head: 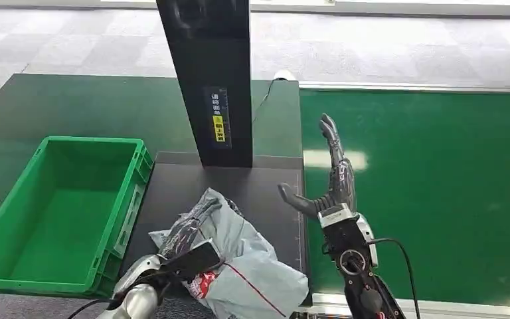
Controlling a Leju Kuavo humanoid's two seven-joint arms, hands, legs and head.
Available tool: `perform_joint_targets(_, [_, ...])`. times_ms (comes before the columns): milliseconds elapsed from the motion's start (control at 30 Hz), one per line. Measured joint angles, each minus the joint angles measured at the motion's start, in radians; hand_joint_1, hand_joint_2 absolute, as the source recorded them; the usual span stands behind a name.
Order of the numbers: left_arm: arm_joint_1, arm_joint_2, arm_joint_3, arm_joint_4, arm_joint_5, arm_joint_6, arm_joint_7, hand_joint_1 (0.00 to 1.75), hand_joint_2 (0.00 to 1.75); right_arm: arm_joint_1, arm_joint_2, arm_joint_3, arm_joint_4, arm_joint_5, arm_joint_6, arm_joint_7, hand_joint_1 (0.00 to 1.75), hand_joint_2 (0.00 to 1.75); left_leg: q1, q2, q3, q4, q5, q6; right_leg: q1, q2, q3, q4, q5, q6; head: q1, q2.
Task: Moved the parcel from conveyor to table for the left to box.
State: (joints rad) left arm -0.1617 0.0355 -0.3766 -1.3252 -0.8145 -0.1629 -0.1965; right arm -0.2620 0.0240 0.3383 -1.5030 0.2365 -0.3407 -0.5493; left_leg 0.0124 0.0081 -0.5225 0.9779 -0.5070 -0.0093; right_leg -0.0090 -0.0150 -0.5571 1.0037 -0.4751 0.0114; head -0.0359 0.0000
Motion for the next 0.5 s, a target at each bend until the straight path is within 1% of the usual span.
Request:
perform_joint_targets(233, [-0.03,0.023,-0.056,0.003,-0.035,-0.042,0.0,0.0,1.75,0.047,0.0,-0.033,-0.035,0.006,-0.001,0.006,0.0,1.75,-0.001,-0.001,0.0,0.0,0.0,0.0,-0.001,-0.001,0.001,0.0,0.0,0.0,0.0,0.0])
perform_joint_targets(300, [-0.035,0.026,-0.066,0.003,-0.036,-0.049,0.004,1.75,1.75,0.056,0.0,-0.04,-0.043,0.006,-0.002,0.006,0.0,1.75,-0.001,-0.001,0.001,0.0,0.0,0.0,-0.001,-0.001,0.001,0.0,0.0,0.0,0.0,0.0])
perform_joint_targets(500, [-0.066,0.03,-0.085,0.023,-0.047,-0.074,0.032,1.75,1.75,0.081,0.0,-0.055,-0.064,0.021,-0.007,0.01,0.0,1.75,0.0,-0.001,0.002,0.0,0.0,0.0,-0.001,-0.002,0.003,0.0,0.0,0.0,0.0,0.0])
